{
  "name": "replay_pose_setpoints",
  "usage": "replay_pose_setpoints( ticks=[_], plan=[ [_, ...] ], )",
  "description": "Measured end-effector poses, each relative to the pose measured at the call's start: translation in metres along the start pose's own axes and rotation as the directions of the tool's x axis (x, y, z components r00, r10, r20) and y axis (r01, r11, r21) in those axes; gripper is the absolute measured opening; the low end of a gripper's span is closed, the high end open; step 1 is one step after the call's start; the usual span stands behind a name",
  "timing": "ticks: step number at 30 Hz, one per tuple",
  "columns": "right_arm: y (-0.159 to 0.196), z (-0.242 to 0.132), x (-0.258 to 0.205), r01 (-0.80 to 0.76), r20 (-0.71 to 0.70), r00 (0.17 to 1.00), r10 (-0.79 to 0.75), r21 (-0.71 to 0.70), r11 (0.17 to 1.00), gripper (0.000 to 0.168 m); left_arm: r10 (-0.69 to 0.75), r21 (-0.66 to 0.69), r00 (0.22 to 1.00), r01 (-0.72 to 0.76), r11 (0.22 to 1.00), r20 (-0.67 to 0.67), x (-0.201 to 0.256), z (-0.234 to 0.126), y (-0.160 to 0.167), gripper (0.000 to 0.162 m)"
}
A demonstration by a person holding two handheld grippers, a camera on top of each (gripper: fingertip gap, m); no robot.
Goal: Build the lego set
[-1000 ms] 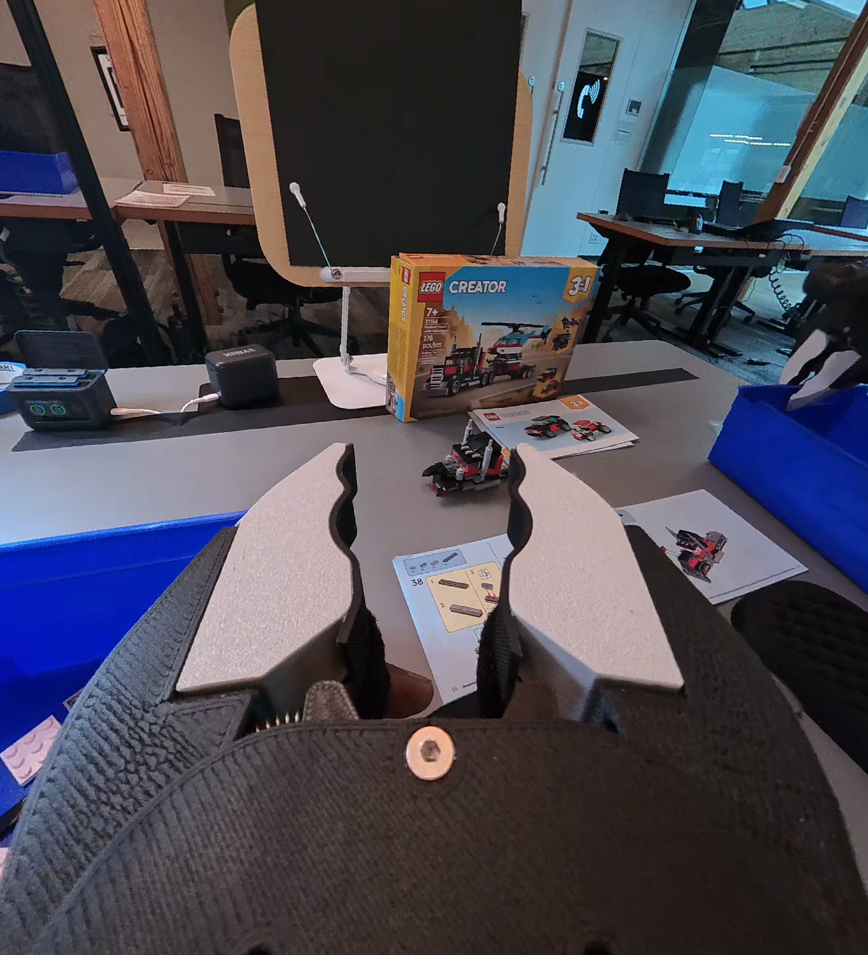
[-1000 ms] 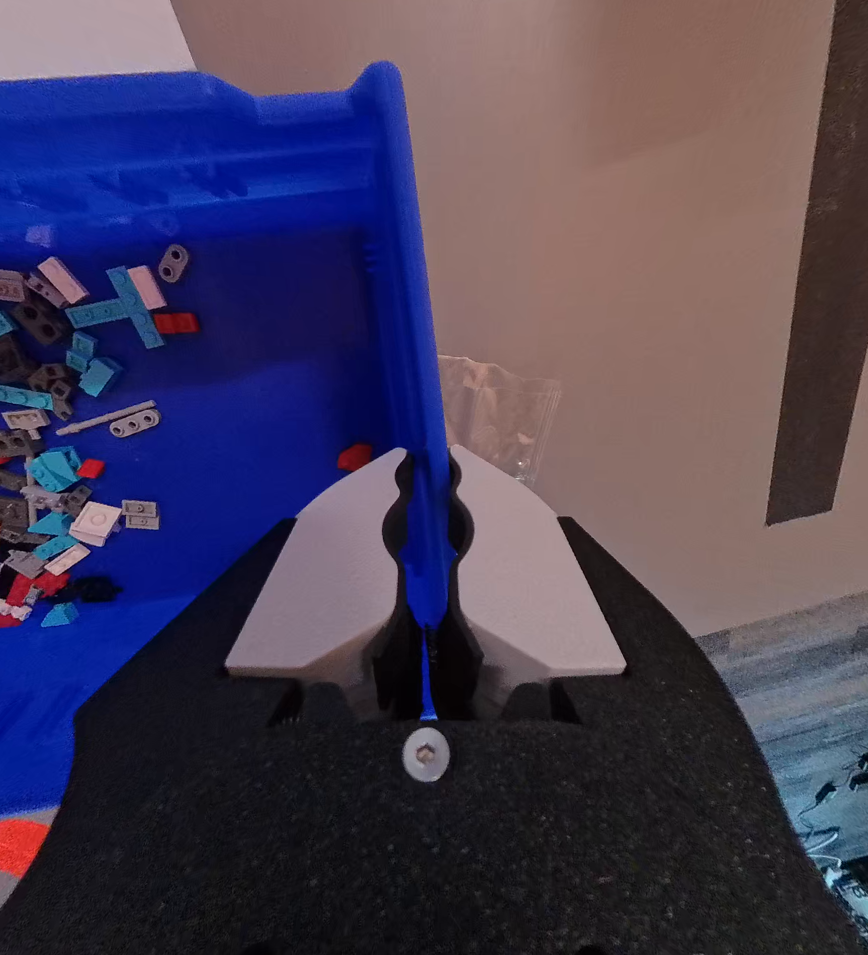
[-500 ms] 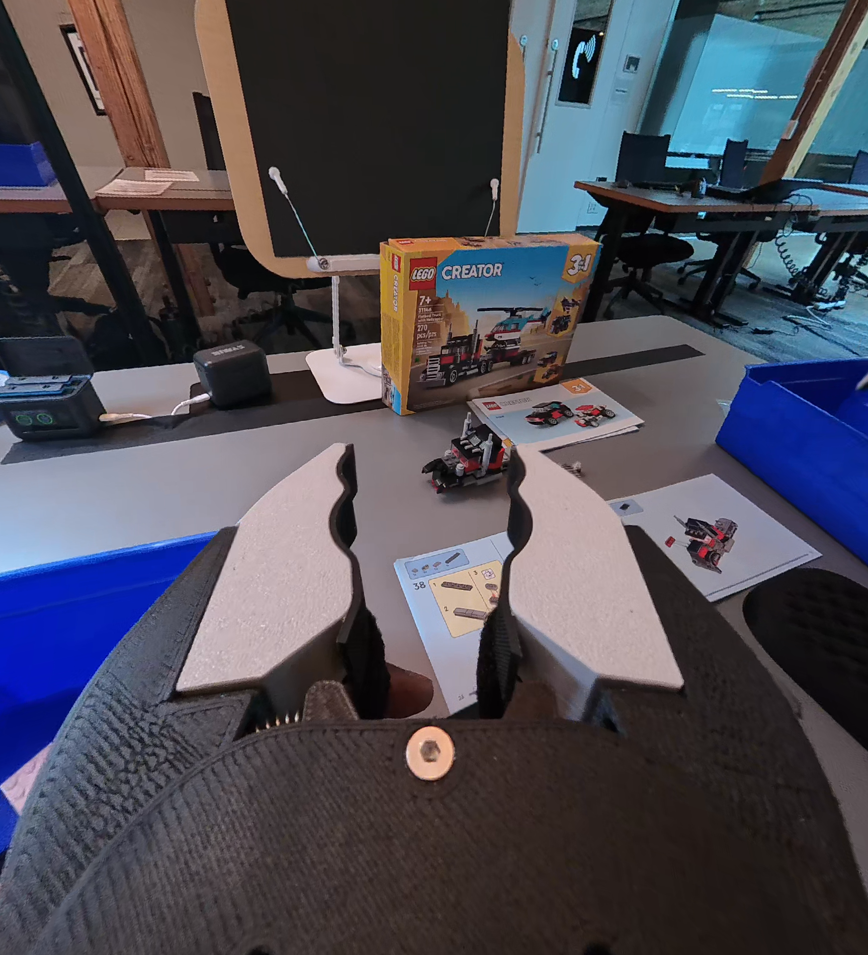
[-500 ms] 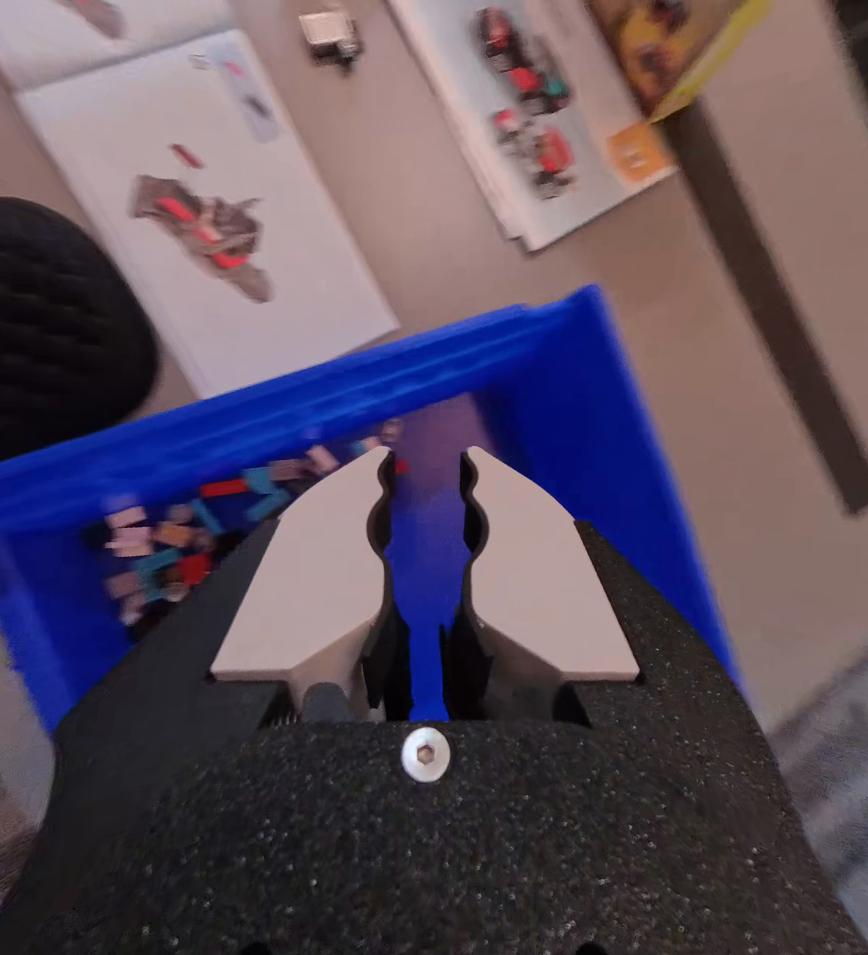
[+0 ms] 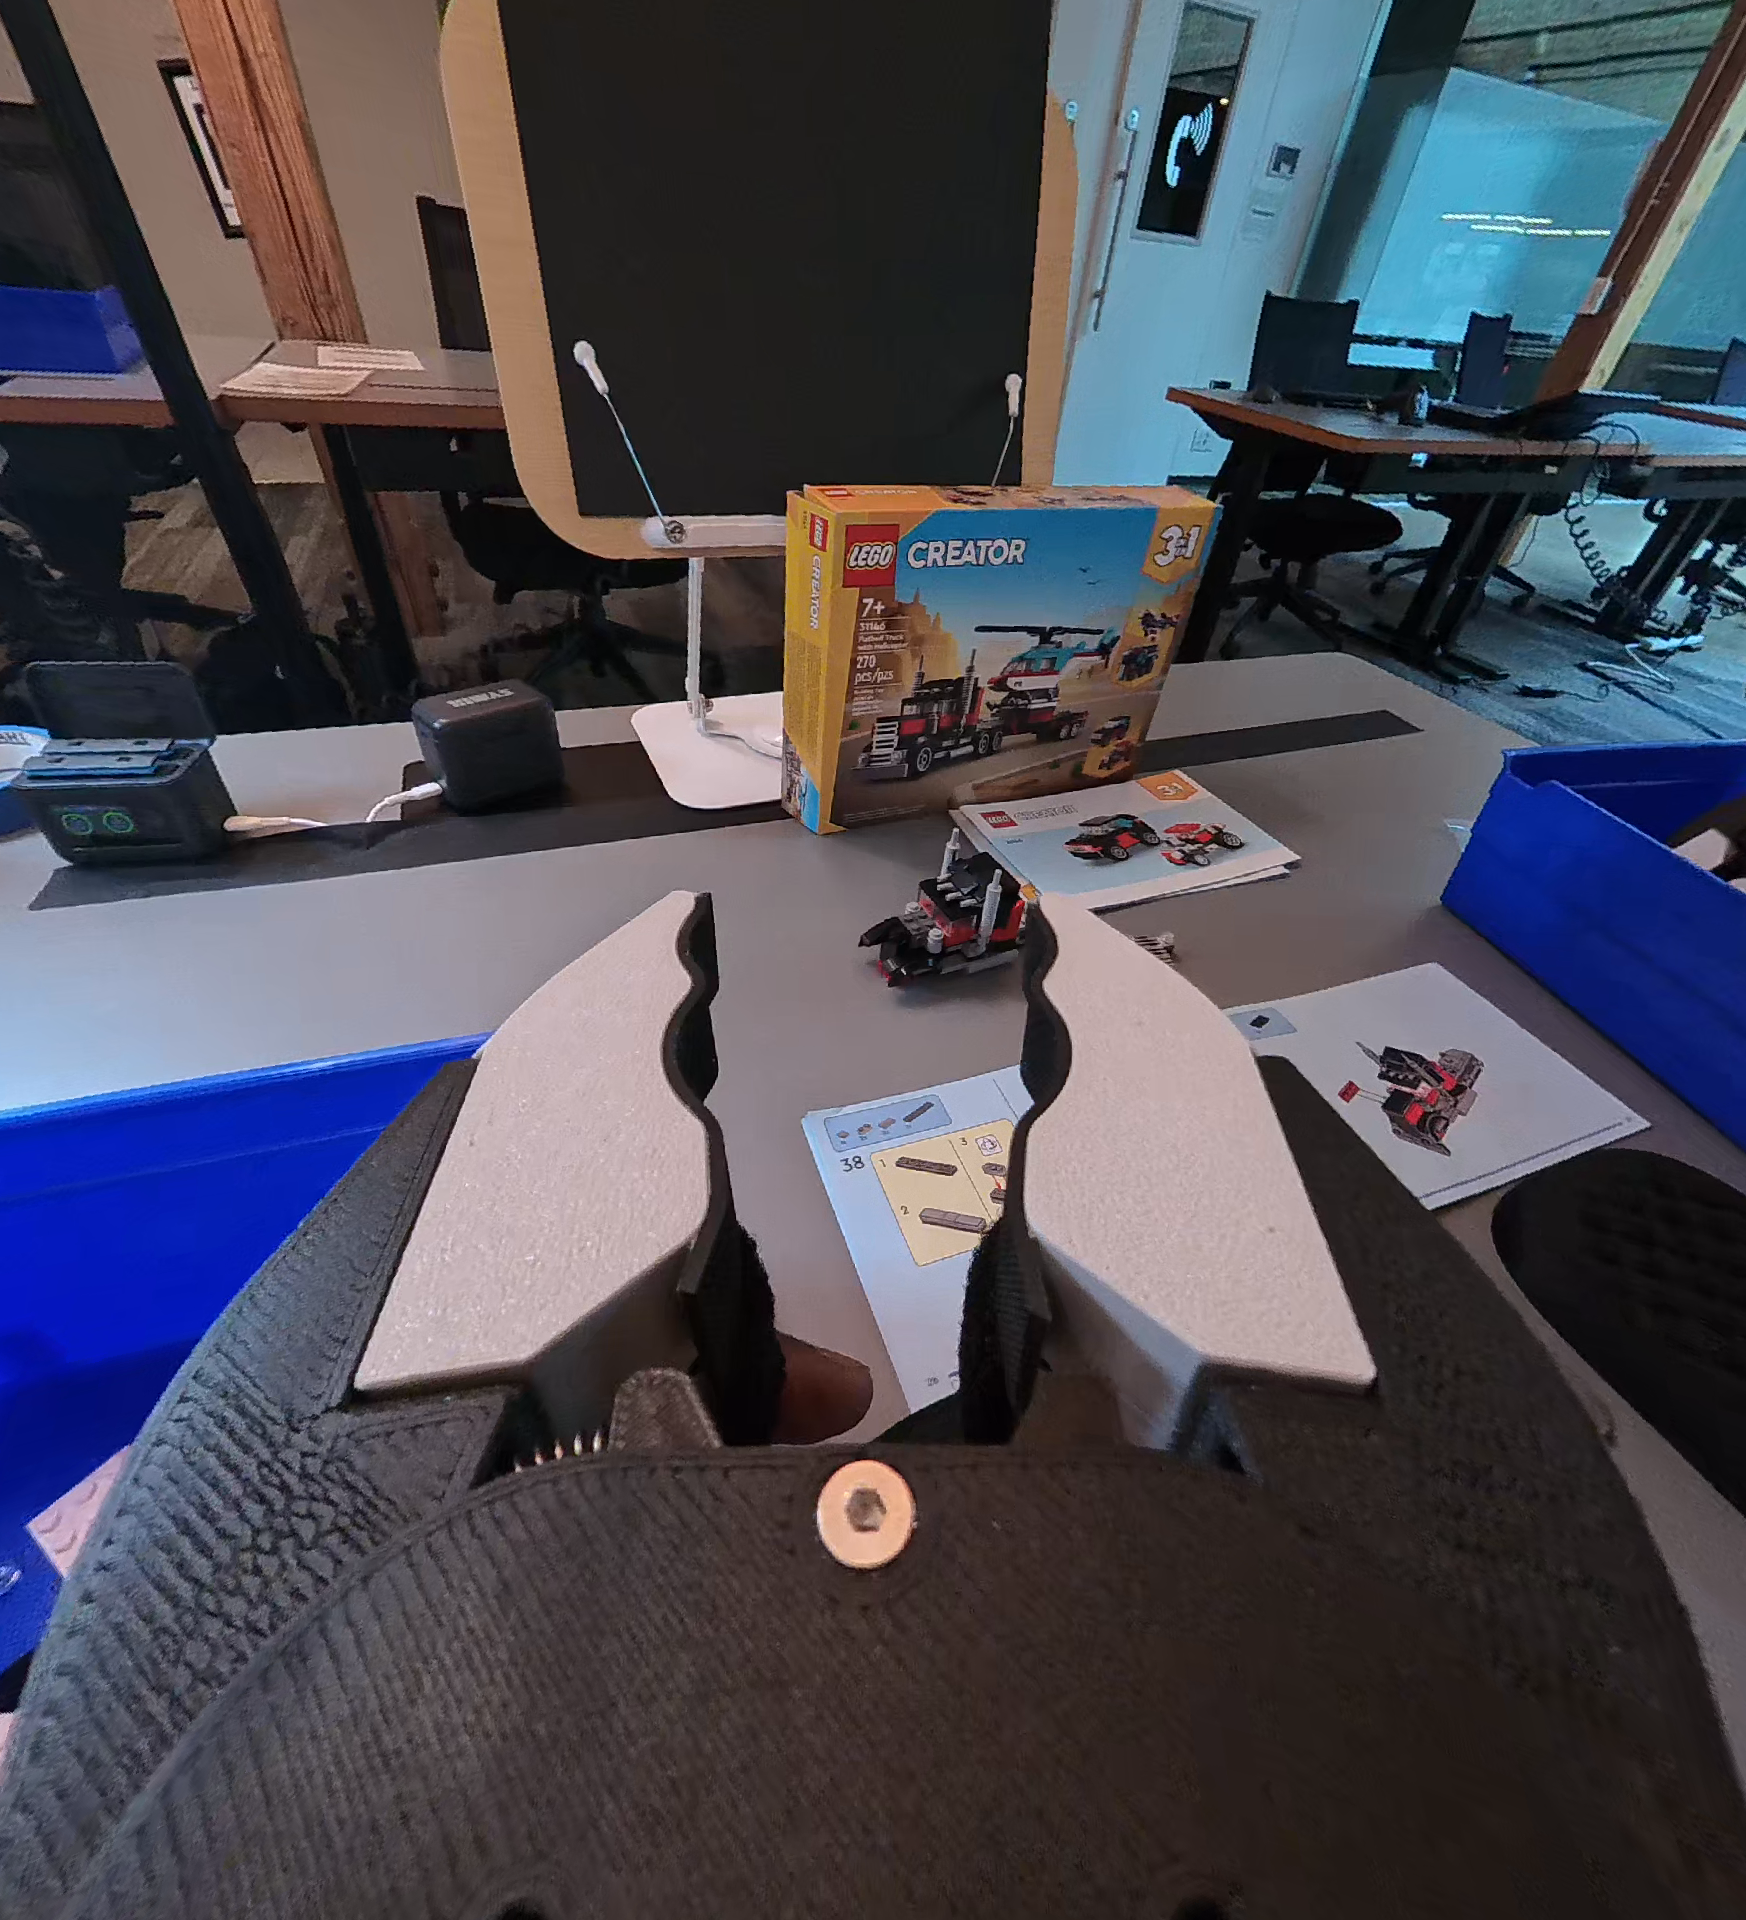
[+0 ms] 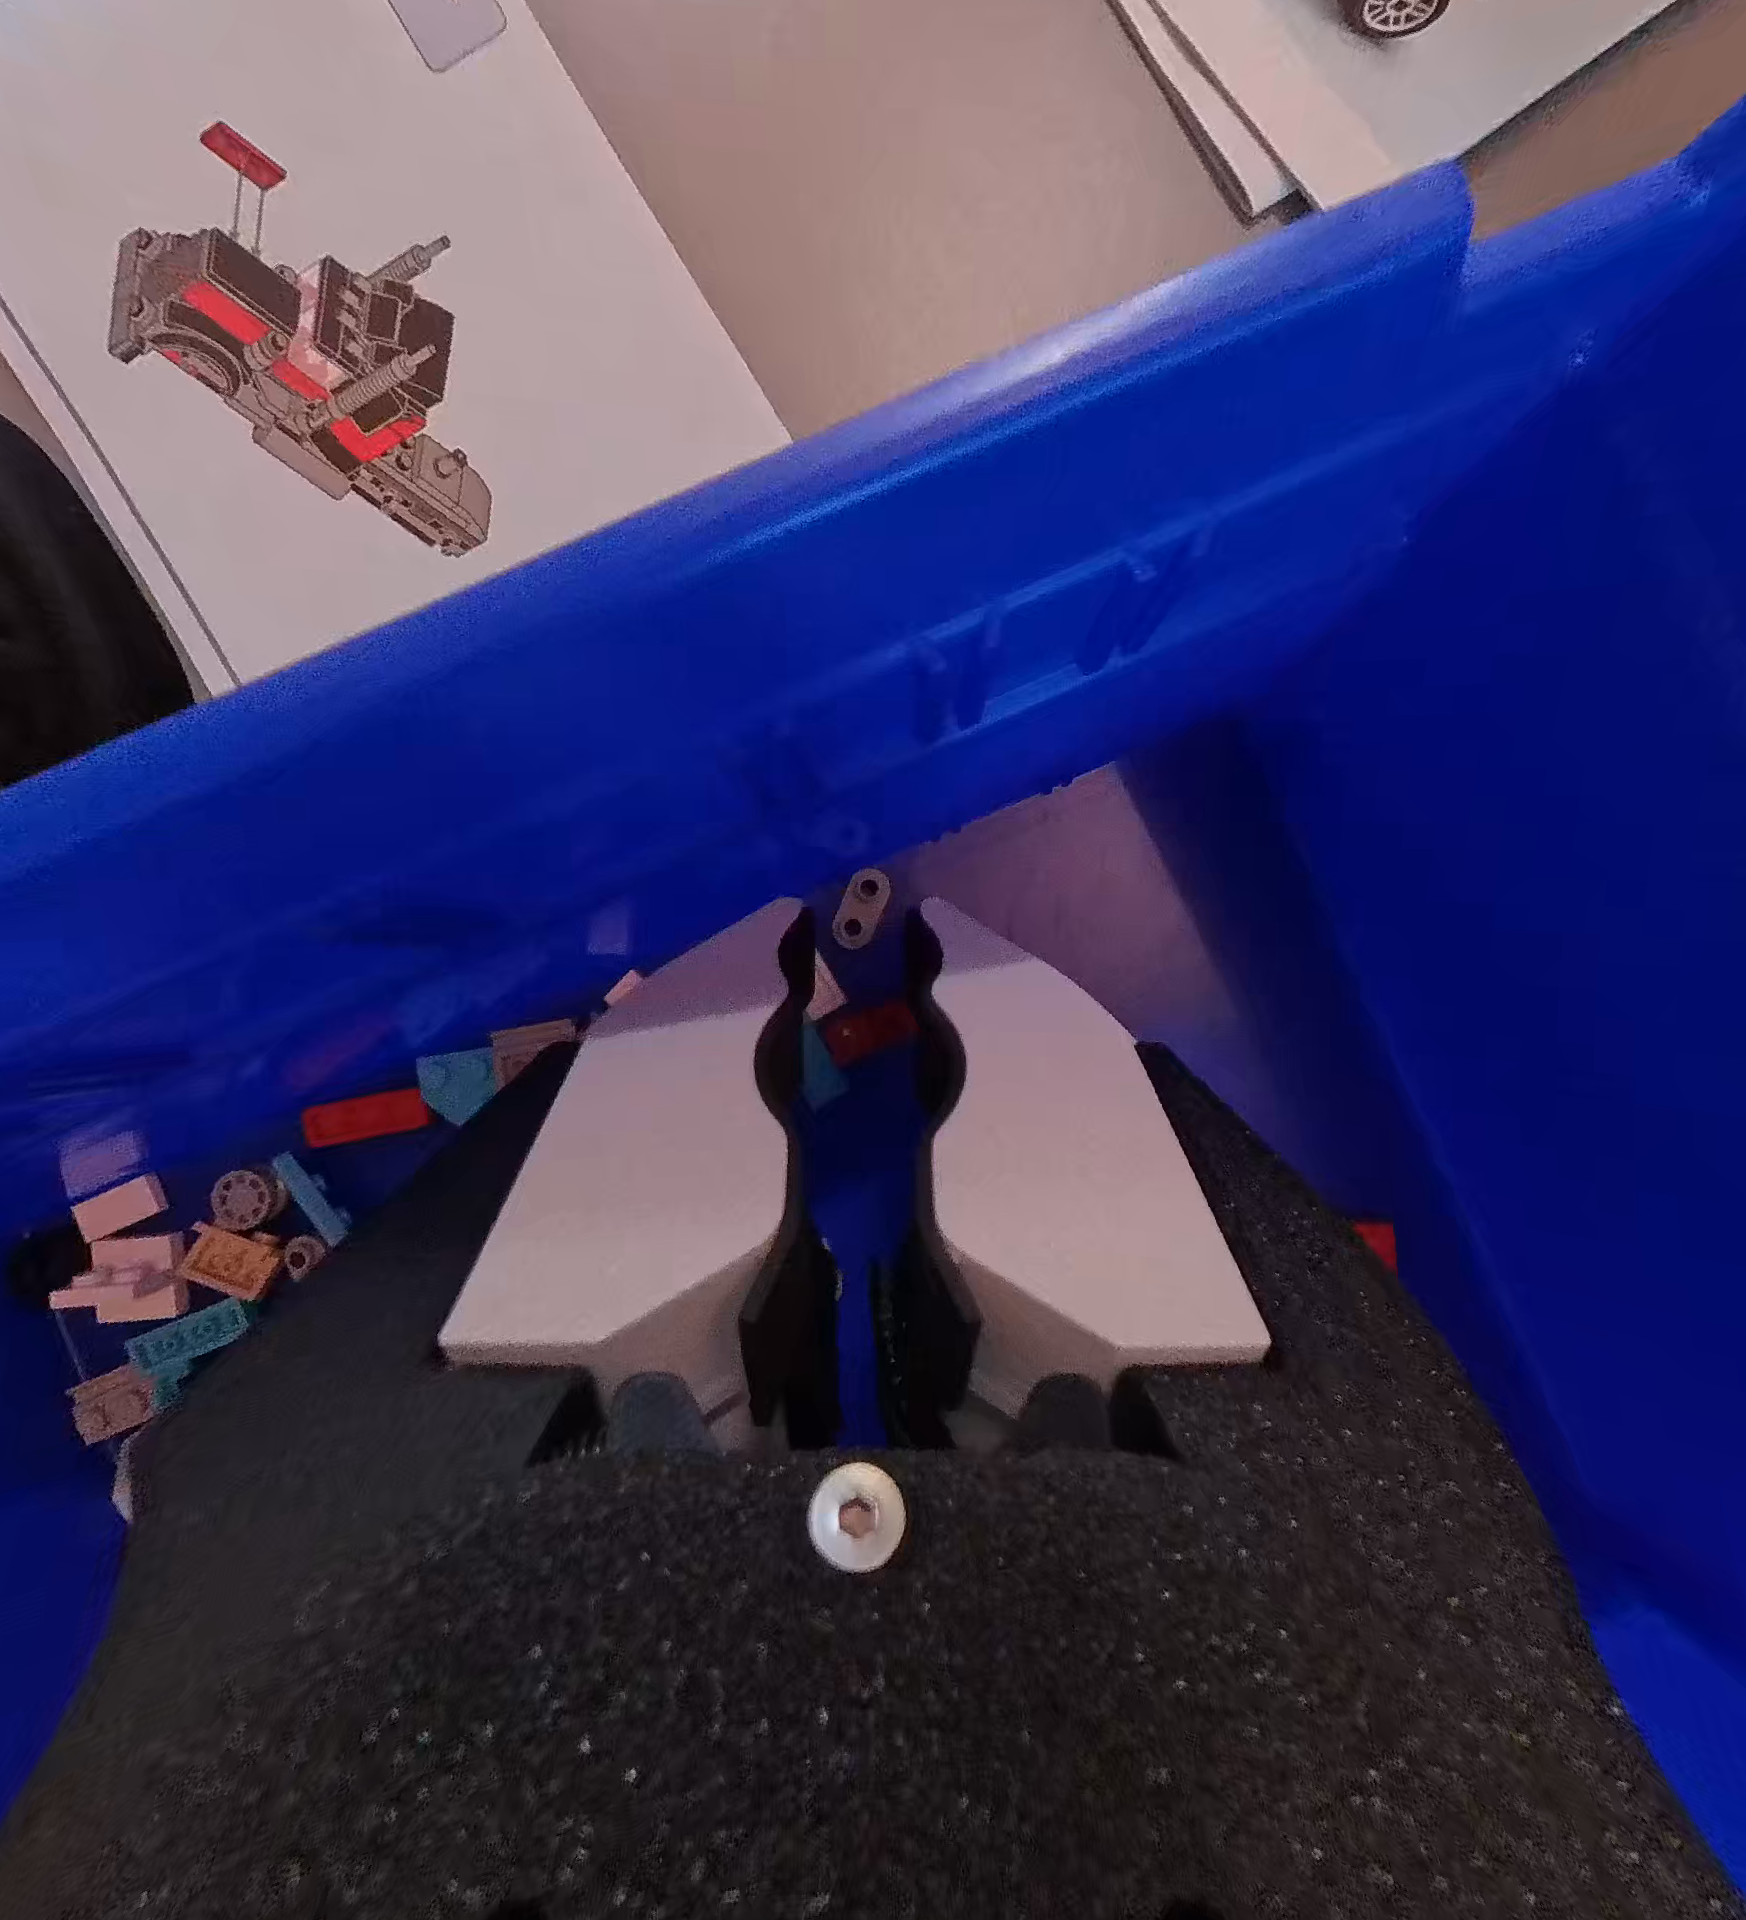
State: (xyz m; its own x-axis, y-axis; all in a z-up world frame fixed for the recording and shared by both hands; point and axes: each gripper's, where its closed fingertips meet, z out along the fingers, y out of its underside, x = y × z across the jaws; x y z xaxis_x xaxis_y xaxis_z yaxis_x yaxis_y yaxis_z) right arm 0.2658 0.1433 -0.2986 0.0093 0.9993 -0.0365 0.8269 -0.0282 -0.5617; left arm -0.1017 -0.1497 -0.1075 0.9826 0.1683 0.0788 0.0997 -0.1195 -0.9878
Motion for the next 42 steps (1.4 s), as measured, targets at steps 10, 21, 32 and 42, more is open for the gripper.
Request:
replay_pose_setpoints(
  ticks=[10, 21, 32, 42],
  plan=[
    [0.005, 0.006, 0.005, 0.028, -0.036, 0.999, -0.028, -0.007, 1.000, 0.009, 0.000, -0.013, 1.000, 0.000, 1.000, 0.004, -0.001, -0.002, 0.006, 0.057],
    [-0.049, -0.101, -0.020, 0.004, -0.267, 0.962, 0.064, 0.246, 0.969, 0.008, -0.014, -0.054, 0.998, 0.010, 0.998, -0.065, 0.006, -0.008, 0.013, 0.057],
    [-0.174, -0.099, -0.191, 0.160, -0.078, 0.987, -0.140, 0.460, 0.873, 0.008, 0.062, -0.248, 0.982, -0.105, 0.963, -0.177, 0.014, -0.019, 0.051, 0.057],
    [-0.157, 0.062, -0.248, 0.232, 0.138, 0.953, -0.268, 0.233, 0.944, 0.008, 0.148, -0.451, 0.956, -0.253, 0.856, -0.254, 0.008, -0.023, 0.090, 0.058]
  ],
)
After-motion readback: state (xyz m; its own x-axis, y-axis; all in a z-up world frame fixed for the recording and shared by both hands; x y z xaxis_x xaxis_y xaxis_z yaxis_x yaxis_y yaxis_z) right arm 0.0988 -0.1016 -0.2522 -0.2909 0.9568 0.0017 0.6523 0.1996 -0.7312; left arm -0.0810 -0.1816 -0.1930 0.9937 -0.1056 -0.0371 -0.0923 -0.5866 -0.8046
